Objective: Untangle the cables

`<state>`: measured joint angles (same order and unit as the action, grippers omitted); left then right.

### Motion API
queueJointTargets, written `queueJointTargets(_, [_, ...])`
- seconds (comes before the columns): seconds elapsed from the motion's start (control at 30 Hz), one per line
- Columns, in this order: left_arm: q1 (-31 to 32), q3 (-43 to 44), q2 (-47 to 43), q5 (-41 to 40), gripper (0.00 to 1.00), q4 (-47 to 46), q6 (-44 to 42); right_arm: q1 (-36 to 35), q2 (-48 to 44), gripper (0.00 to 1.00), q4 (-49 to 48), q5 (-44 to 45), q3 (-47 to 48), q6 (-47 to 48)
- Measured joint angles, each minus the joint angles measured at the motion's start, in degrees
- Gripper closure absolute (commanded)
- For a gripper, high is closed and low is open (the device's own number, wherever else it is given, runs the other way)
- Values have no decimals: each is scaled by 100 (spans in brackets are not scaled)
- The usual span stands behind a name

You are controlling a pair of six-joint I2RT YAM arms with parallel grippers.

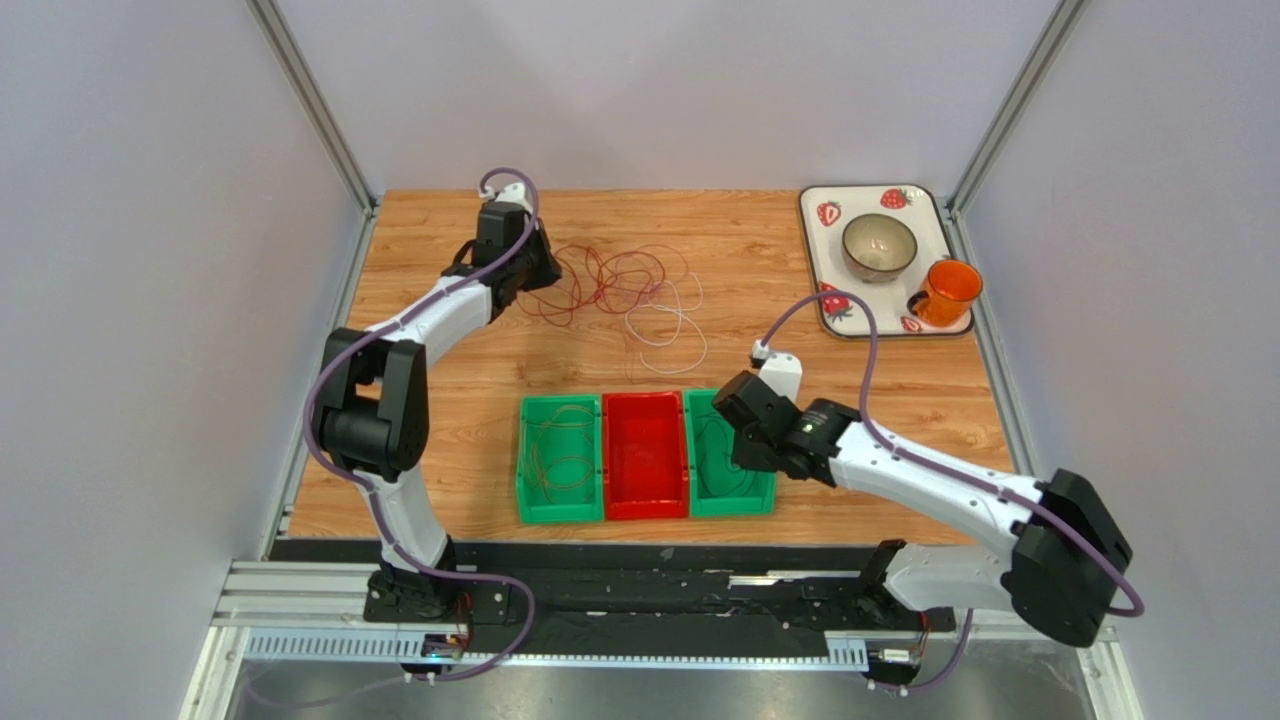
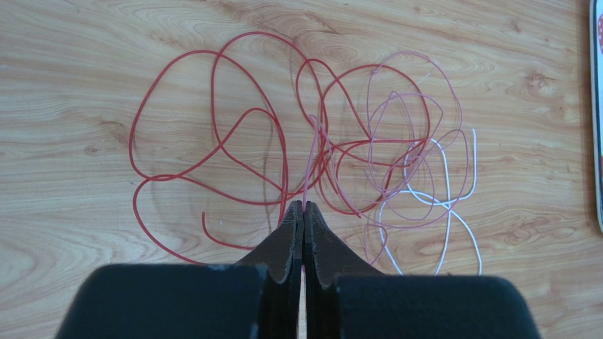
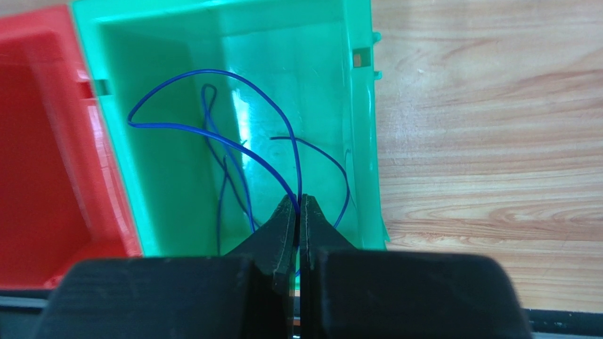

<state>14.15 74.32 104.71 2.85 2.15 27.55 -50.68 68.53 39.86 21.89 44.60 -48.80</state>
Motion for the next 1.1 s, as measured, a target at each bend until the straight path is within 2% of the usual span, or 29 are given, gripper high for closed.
queueJointTargets(0.17, [2,0,4,-17,100,9,-2,-26,765,100,256,-61,317,-92])
queueJointTargets(0.3, [2,0,7,-17,100,15,-2,-26,1005,100,389,-92,560,-92])
queueJointTargets(0.33, [2,0,7,-17,100,15,-2,-26,1008,91,413,-103,603,-92])
queueJointTargets(0.4, [2,0,9,-17,100,17,-2,-26,1008,81,433,-107,702,-101])
queueJointTargets(0.43, [2,0,11,-17,100,17,-2,-26,1008,73,448,-111,748,-94])
queueJointTargets(0.53, [2,0,11,-17,100,17,-2,-26,1005,62,507,-131,881,-94])
queueJointTargets(0.6, [2,0,11,-17,100,20,-2,-26,1003,60,590,-127,955,-90])
queueJointTargets(0.9, [2,0,11,-20,100,20,-2,-26,772,60,1163,-17,1416,-50])
queueJointTargets(1.07, [2,0,11,-20,100,20,-2,-28,380,69,1410,177,1700,-26])
queueJointTargets(1.1, [2,0,11,-17,100,20,-2,-28,280,81,1410,205,1711,-24])
